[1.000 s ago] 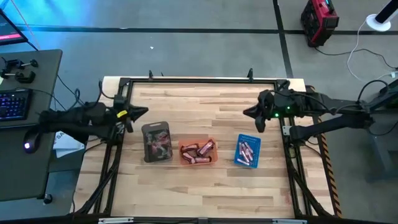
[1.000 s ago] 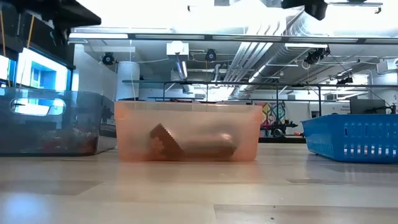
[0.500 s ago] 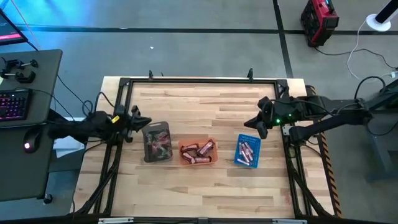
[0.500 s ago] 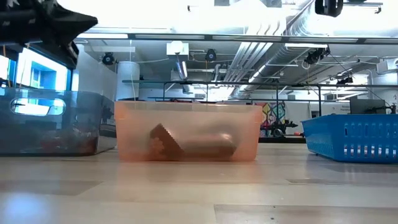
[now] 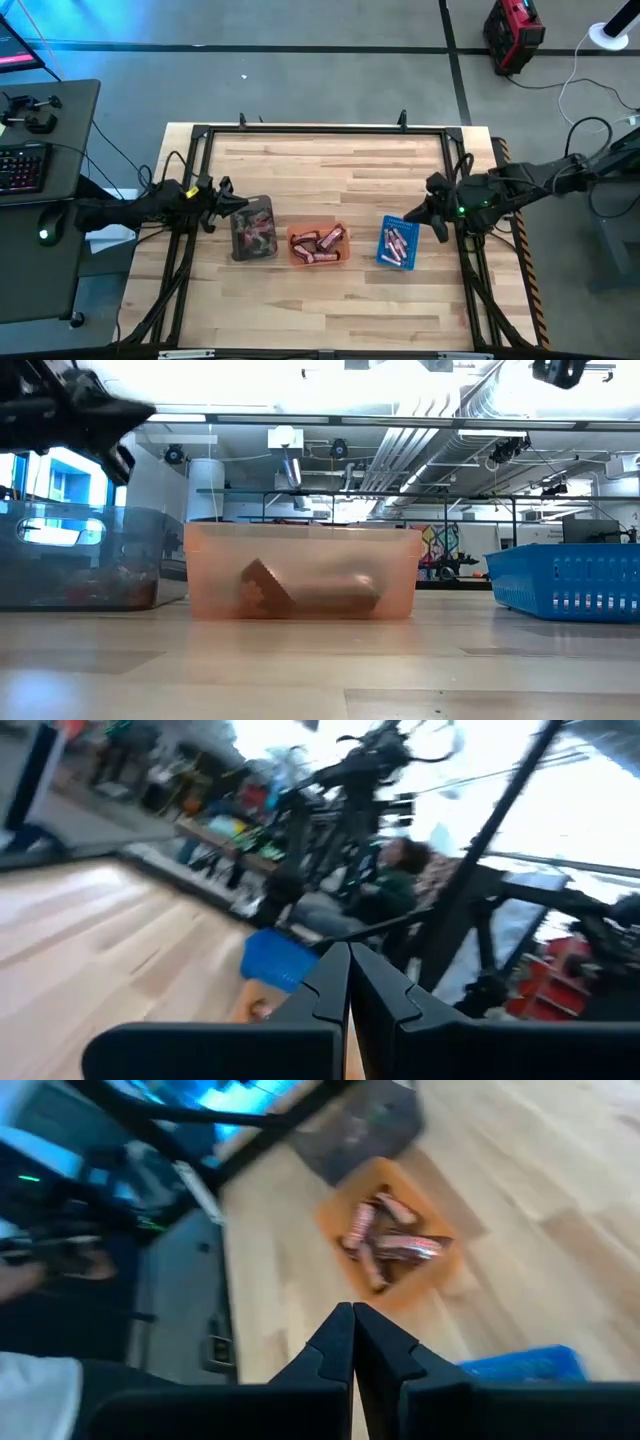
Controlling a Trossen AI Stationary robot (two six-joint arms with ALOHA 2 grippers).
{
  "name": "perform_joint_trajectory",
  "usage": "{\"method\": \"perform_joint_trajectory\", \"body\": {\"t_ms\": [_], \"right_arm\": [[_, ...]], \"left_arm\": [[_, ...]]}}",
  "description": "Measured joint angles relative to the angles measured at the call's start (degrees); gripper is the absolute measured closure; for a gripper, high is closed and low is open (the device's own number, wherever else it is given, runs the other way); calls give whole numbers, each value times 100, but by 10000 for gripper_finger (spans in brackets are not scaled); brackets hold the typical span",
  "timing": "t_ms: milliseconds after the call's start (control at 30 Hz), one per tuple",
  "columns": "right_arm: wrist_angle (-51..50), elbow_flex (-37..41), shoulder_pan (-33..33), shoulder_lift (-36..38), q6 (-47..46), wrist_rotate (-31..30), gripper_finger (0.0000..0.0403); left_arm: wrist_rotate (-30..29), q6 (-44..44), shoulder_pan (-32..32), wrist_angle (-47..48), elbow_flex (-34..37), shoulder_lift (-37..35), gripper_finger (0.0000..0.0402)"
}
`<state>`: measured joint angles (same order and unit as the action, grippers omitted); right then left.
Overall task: Sort candy by brand, put in halloween buckets
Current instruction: Return to Home Position
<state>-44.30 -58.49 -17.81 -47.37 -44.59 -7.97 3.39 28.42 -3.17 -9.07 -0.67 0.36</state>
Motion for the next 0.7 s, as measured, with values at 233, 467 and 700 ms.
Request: {"method": "perform_joint_trajectory", "body": {"t_ms": [233,467,700], "right_arm": [[2989,2221,-491,1025,432,56,403],[4656,4027,-140,2178,1435,57,403],[5198,4857,705,3439,1959,576,403]], "left_arm": [[-251,180,-57,745,0,0,401],[-255,-203,-57,827,0,0,401],[-257,-310,-55,827,0,0,401]]}}
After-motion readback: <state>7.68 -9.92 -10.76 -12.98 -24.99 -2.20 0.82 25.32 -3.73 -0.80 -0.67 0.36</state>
